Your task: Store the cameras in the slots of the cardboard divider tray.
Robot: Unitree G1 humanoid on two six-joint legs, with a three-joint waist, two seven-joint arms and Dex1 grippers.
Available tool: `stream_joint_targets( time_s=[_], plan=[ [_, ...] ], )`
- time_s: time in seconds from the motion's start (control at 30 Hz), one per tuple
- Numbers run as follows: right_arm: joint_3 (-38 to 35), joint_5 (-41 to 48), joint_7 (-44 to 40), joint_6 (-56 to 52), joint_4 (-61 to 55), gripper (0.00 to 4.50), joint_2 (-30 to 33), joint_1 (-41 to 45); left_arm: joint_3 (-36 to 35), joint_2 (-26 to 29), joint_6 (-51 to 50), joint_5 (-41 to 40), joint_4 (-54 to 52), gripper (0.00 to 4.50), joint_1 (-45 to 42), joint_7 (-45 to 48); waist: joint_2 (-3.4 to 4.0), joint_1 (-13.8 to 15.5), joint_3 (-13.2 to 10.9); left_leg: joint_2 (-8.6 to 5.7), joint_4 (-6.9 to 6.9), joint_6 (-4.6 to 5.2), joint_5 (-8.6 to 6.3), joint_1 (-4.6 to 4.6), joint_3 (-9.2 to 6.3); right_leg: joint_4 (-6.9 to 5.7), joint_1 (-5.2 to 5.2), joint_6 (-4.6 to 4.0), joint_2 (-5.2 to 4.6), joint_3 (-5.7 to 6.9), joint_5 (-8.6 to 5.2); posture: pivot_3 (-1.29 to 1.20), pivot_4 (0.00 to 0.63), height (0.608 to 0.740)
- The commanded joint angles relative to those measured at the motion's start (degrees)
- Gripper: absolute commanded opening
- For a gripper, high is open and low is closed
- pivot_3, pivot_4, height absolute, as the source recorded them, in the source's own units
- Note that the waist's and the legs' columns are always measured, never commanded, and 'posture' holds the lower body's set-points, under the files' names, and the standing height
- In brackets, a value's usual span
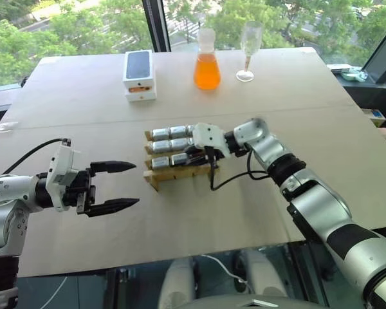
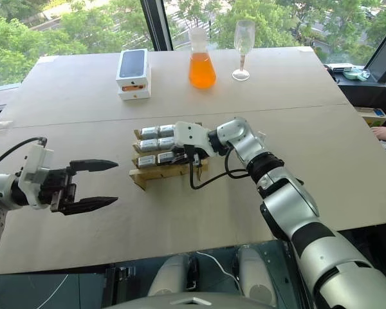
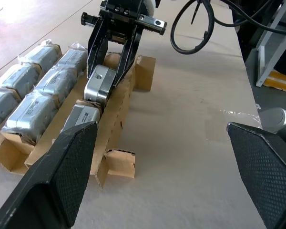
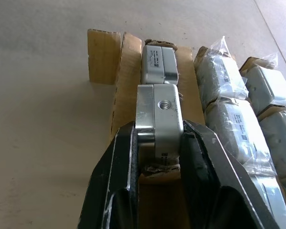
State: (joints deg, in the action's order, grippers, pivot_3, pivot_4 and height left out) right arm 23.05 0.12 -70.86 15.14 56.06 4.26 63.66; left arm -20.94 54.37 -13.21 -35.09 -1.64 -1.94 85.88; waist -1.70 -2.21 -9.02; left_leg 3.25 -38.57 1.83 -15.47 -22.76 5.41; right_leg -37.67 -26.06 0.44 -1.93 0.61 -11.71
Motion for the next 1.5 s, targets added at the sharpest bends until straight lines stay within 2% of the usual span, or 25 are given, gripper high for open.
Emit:
stream_joint_targets(
  time_s=[0.03,0.23,0.3,0.37,0.5,0.63,0.73,0.9,1.03,1.2,1.27,1.4,1.5],
  plan=[
    [-1.66,-0.77,-0.59,2.95,2.11,0.67,-0.71,1.85,-2.21,0.78,0.68,-0.65,-1.22,4.50,0.21,-0.29,0.00,-0.04,0.00,0.00,0.00,-0.01,0.00,0.00,0.00,0.00,0.00,0.00,0.00,0.00,0.00,0.00,0.150,0.740],
    [-3.90,-0.81,-0.32,2.07,5.36,0.67,-1.70,2.60,-1.95,2.15,-0.31,1.74,-0.52,4.50,1.61,-1.57,0.01,-0.11,-0.01,0.01,0.01,-0.02,0.01,0.01,0.00,-0.03,0.00,0.00,-0.01,0.01,0.01,0.00,0.150,0.740],
    [-4.33,-0.90,-0.36,2.19,5.57,1.70,-1.78,2.64,-1.58,2.34,0.02,2.56,-0.18,4.50,1.43,-2.06,0.02,-0.12,-0.01,0.02,0.01,-0.01,0.01,0.02,0.00,-0.04,0.00,-0.02,-0.02,0.01,0.00,0.00,0.150,0.740],
    [-4.82,-0.83,-0.98,1.99,5.12,2.46,-1.63,2.53,-1.17,2.02,-0.06,2.90,0.50,4.50,0.32,-2.87,0.03,-0.08,-0.02,0.02,0.01,-0.02,0.01,0.02,-0.01,-0.05,0.00,-0.02,-0.01,0.01,-0.01,0.00,0.150,0.740],
    [-5.27,-0.11,-3.80,-0.17,0.67,4.46,-0.78,2.05,-0.60,1.35,-0.14,2.79,1.07,4.50,-1.08,-3.39,0.04,-0.05,-0.02,0.01,0.00,-0.05,0.03,0.02,-0.02,-0.07,0.00,-0.01,-0.01,0.02,0.00,0.00,0.150,0.740],
    [-7.35,4.63,-6.65,-10.08,-15.23,4.46,2.58,-1.30,0.39,0.94,0.26,2.64,1.25,4.50,-2.29,-2.94,0.03,-0.02,-0.02,0.02,0.01,-0.05,0.02,-0.01,-0.04,-0.07,0.00,0.03,-0.02,0.02,0.02,0.00,0.150,0.740],
    [-10.66,7.68,-2.64,-17.16,-27.29,4.46,5.38,-5.62,1.00,0.66,0.56,2.45,1.33,4.50,-3.22,-2.65,0.03,0.16,-0.02,0.03,0.01,-0.05,0.03,-0.02,-0.08,-0.08,0.00,0.03,-0.02,0.05,0.03,0.00,0.150,0.740],
    [-19.28,7.13,15.20,-24.78,-43.00,4.46,9.51,-15.78,1.78,0.04,0.88,1.55,0.44,4.50,-4.78,-1.35,-0.02,0.42,0.01,-0.01,-0.01,-0.06,0.03,-0.04,-0.09,-0.08,0.00,0.03,-0.08,0.08,0.02,0.00,0.150,0.740],
    [-23.61,4.06,30.49,-32.71,-55.15,4.46,9.68,-25.56,3.42,-0.08,1.49,2.38,1.66,4.50,-6.56,-0.49,-0.02,0.66,0.01,-0.04,0.00,-0.09,0.04,-0.02,-0.05,-0.07,0.00,0.03,-0.08,0.06,0.02,0.00,0.150,0.740],
    [-26.60,-0.79,51.32,-44.98,-68.99,4.46,1.83,-38.56,5.36,-0.40,2.25,2.96,4.01,4.50,-9.42,0.28,-0.02,-0.06,0.01,-0.04,0.01,-0.13,0.07,0.02,0.03,-0.13,-0.06,0.03,0.07,-0.03,0.01,0.00,0.150,0.740],
    [-25.56,-2.98,56.05,-47.91,-72.00,4.46,-0.49,-41.70,5.98,-0.61,2.49,3.12,4.72,4.50,-10.03,0.56,0.00,-0.20,0.00,-0.04,0.02,-0.16,0.09,0.03,0.02,-0.18,-0.08,0.02,0.11,-0.06,0.00,0.00,0.150,0.740],
    [-23.27,-7.79,67.25,-53.50,-74.46,4.46,-6.86,-44.67,7.65,-1.04,3.36,3.92,6.58,4.50,-11.76,1.47,-0.02,-0.21,0.01,-0.05,0.00,-0.16,0.09,0.05,0.09,-0.18,-0.11,0.04,0.10,-0.13,-0.04,0.00,0.150,0.740],
    [-25.05,-7.90,72.25,-55.20,-71.83,4.46,-10.17,-44.48,8.27,-1.04,3.74,4.13,7.37,4.50,-12.84,1.94,-0.06,-0.17,0.04,-0.04,-0.01,-0.18,0.11,0.06,0.04,-0.20,-0.11,0.06,0.12,-0.11,-0.06,0.00,0.150,0.740]
  ],
)
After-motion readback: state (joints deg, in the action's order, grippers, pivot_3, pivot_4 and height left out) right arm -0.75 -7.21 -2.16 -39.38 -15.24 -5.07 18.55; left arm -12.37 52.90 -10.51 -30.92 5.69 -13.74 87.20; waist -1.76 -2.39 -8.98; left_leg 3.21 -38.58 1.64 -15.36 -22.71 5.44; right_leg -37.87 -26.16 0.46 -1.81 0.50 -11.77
